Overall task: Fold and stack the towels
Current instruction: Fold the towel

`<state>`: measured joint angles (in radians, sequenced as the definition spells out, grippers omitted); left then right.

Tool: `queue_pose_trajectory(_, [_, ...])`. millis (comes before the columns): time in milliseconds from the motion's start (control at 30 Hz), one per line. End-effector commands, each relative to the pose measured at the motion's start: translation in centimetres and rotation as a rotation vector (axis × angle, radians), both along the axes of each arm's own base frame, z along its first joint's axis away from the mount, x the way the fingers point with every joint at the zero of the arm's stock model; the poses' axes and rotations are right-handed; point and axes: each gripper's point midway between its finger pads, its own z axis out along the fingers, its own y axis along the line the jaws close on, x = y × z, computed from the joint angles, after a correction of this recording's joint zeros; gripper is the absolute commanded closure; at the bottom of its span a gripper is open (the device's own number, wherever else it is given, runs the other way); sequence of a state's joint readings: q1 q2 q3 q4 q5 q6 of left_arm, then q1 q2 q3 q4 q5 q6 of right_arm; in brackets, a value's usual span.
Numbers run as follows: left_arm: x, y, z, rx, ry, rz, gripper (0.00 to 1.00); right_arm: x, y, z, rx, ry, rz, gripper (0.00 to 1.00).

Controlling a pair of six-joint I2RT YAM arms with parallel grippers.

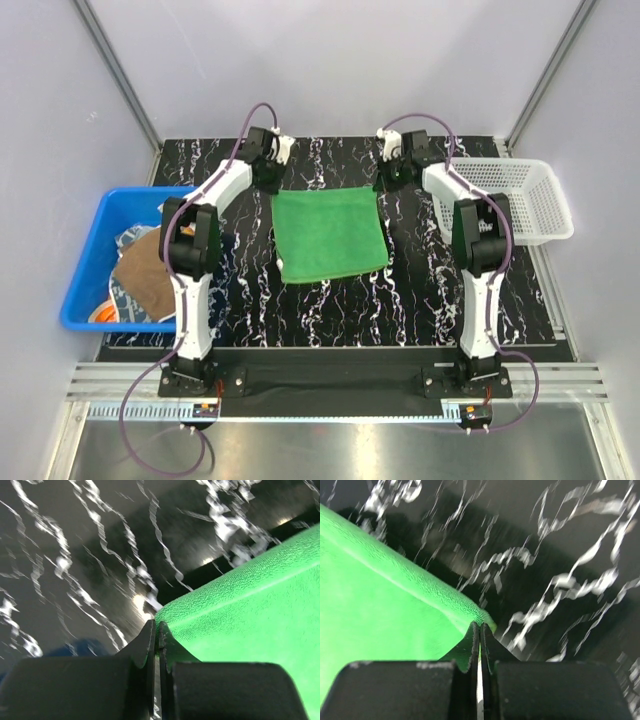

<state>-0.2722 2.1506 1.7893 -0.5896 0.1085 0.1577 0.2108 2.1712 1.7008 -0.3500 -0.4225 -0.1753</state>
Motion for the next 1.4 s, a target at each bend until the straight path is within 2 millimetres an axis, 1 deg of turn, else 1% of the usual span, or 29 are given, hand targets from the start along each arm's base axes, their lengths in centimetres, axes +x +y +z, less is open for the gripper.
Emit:
queue_pose_trajectory(0, [2.7,0.0,3.1,-0.009,-0.103,-0.042,1.0,5.0,-0.1,4.6,-0.012,-0.214,0.023,1.0])
queue_pose_trajectory(33, [3.1,-0.1,3.2,-0.012,-0.119,-0.043,1.0,5.8,0.0,5.3,-0.014,-0.238,0.026,1.0])
queue_pose_trajectory(67, [3.0,-0.1,3.1,-0.011,-0.119,-0.046,1.0,6.1,0.0,4.2,-0.024,-0.22,0.033,1.0])
queue_pose_trajectory(133, [2.7,-0.2,3.4,-0.02,-0.125,-0.058,1.0,6.2,-0.1,4.1,-0.041,-0.22,0.045,1.0])
queue_pose_trajectory(200, [2.3,-0.3,3.4,-0.03,-0.125,-0.065,1.0,6.3,-0.2,4.7,-0.054,-0.266,0.063,1.0])
queue_pose_trajectory(233, [1.7,-0.2,3.3,-0.029,-0.125,-0.066,1.0,5.7,-0.5,3.8,-0.062,-0.257,0.063,1.0])
queue_pose_trajectory(267, [1.4,-0.2,3.3,-0.034,-0.123,-0.067,1.0,5.6,-0.6,5.1,-0.063,-0.29,0.061,1.0])
queue_pose_trajectory(300, [1.2,-0.2,3.3,-0.038,-0.125,-0.073,1.0,5.4,-0.7,5.4,-0.07,-0.311,0.067,1.0])
queue_pose_trajectory(333, [0.9,-0.1,3.6,-0.04,-0.133,-0.07,1.0,4.7,-0.7,4.8,-0.075,-0.296,0.073,1.0])
queue_pose_trajectory(367, [0.4,0.0,3.2,-0.037,-0.121,-0.072,1.0,4.5,-1.0,5.8,-0.077,-0.313,0.067,1.0])
queue_pose_trajectory(400, [0.0,0.0,3.3,-0.039,-0.111,-0.073,1.0,3.8,-1.0,5.2,-0.083,-0.298,0.073,1.0])
queue_pose_trajectory(467, [-0.9,-0.2,3.7,-0.04,-0.108,-0.083,1.0,3.3,-1.4,6.6,-0.083,-0.329,0.061,1.0])
queue_pose_trajectory(500, [-1.3,-0.3,4.8,-0.042,-0.13,-0.087,1.0,2.3,-1.5,5.5,-0.089,-0.31,0.071,1.0])
queue_pose_trajectory(567, [-2.3,-0.6,4.8,-0.025,-0.129,-0.098,1.0,1.8,-1.7,7.0,-0.088,-0.366,0.066,1.0])
queue_pose_trajectory(600, [-2.6,-0.5,6.0,-0.024,-0.154,-0.097,1.0,1.0,-2.0,6.2,-0.093,-0.35,0.06,1.0])
queue_pose_trajectory(633, [-3.0,-0.6,6.1,-0.018,-0.152,-0.098,1.0,0.6,-2.1,7.1,-0.092,-0.365,0.059,1.0])
queue_pose_trajectory(667, [-3.6,-0.7,5.9,-0.008,-0.147,-0.102,1.0,0.2,-2.1,7.2,-0.086,-0.359,0.054,1.0])
queue_pose_trajectory(700, [-4.2,-0.6,6.3,-0.007,-0.148,-0.102,1.0,-0.5,-2.3,6.5,-0.086,-0.336,0.048,1.0])
queue_pose_trajectory(733, [-4.7,-0.9,6.4,-0.006,-0.142,-0.112,1.0,-1.0,-2.3,7.1,-0.075,-0.337,0.04,1.0])
queue_pose_trajectory(767, [-5.5,-0.8,5.7,0.001,-0.115,-0.113,1.0,-1.5,-2.3,7.0,-0.067,-0.327,0.036,1.0])
queue_pose_trajectory(867, [-7.1,-1.1,5.5,0.011,-0.085,-0.121,1.0,-3.1,-2.3,6.7,-0.035,-0.289,0.014,1.0])
queue_pose_trajectory(900, [-8.1,-1.1,5.2,0.014,-0.06,-0.127,1.0,-3.9,-2.3,6.0,-0.033,-0.265,0.012,1.0])
queue_pose_trajectory(967, [-9.1,-1.5,4.8,0.01,-0.051,-0.132,1.0,-4.8,-2.3,6.5,-0.028,-0.261,-0.006,1.0])
queue_pose_trajectory(1000, [-10.1,-1.5,4.3,0.01,-0.036,-0.136,1.0,-5.6,-2.6,5.8,-0.028,-0.236,-0.015,1.0])
queue_pose_trajectory(1067, [-11.0,-1.9,4.6,-0.009,-0.037,-0.137,1.0,-6.9,-2.6,5.8,-0.008,-0.213,-0.027,1.0])
queue_pose_trajectory(1100, [-11.5,-2.0,4.5,-0.016,-0.031,-0.136,1.0,-7.4,-2.5,6.4,0.002,-0.22,-0.029,1.0])
queue_pose_trajectory(1133, [-12.3,-2.1,4.0,-0.018,-0.014,-0.136,1.0,-8.0,-2.4,6.3,0.008,-0.202,-0.033,1.0])
queue_pose_trajectory(1200, [-13.0,-2.2,4.4,-0.033,-0.02,-0.137,1.0,-9.0,-2.5,6.1,0.01,-0.181,-0.04,1.0])
queue_pose_trajectory(1367, [-15.0,-2.2,4.3,-0.06,0.03,-0.143,1.0,-11.4,-2.6,4.6,0.013,-0.088,-0.061,1.0])
